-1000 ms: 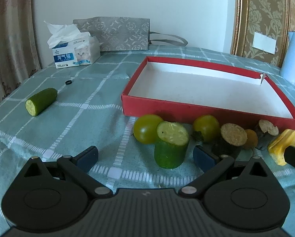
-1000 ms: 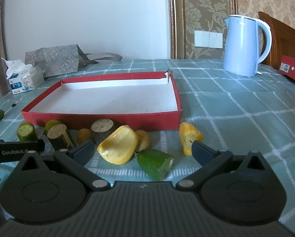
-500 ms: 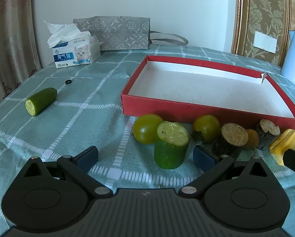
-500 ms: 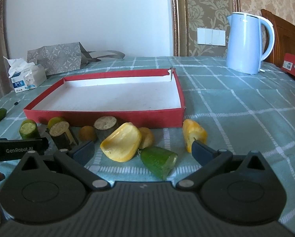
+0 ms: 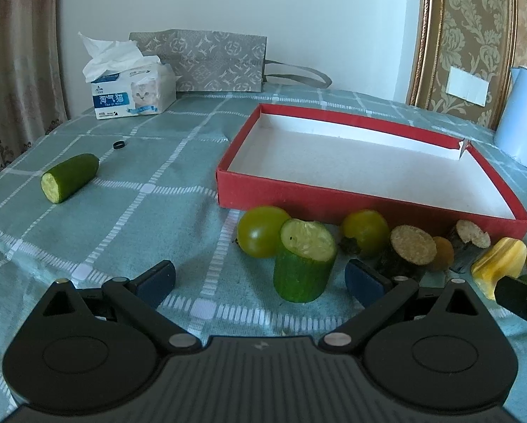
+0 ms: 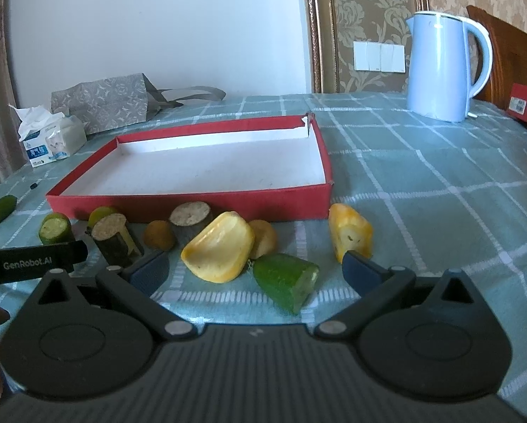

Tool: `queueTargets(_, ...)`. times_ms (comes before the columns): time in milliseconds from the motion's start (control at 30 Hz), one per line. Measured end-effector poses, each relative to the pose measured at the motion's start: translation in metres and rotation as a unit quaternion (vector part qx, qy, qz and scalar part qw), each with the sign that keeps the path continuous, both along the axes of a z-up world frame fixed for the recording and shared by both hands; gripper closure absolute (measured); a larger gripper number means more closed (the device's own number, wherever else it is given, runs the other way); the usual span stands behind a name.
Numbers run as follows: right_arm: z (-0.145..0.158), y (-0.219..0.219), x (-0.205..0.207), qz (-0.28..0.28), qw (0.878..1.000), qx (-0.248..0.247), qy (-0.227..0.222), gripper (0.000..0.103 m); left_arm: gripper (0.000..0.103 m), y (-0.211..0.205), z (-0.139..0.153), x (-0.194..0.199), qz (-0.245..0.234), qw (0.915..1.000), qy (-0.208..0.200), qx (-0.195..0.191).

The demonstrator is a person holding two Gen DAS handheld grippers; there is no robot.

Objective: Organize fruits
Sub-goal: 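Move the left tool toward the upright cucumber chunk in front of the tray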

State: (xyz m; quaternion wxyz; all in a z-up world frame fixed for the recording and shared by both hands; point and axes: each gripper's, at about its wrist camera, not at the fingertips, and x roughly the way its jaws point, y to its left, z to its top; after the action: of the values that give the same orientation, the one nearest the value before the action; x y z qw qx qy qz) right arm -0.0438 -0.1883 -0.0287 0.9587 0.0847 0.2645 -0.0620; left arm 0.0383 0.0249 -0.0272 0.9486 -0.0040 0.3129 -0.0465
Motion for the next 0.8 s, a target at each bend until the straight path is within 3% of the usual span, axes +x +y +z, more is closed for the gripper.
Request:
queueTargets(733,-0.002,-0.002,0.001,0.002,1.000,0.006,0.007,0.000,0.001,-0.017,-0.002,0.006,0.007,0.9996,0.006,0.028)
queueTargets(800,-0.002,-0.002,0.001,0.002,1.000,0.004,0.008,0.000,0.005,-0.017,-0.001,0.006,0.007,0.9996,0.005,0.028)
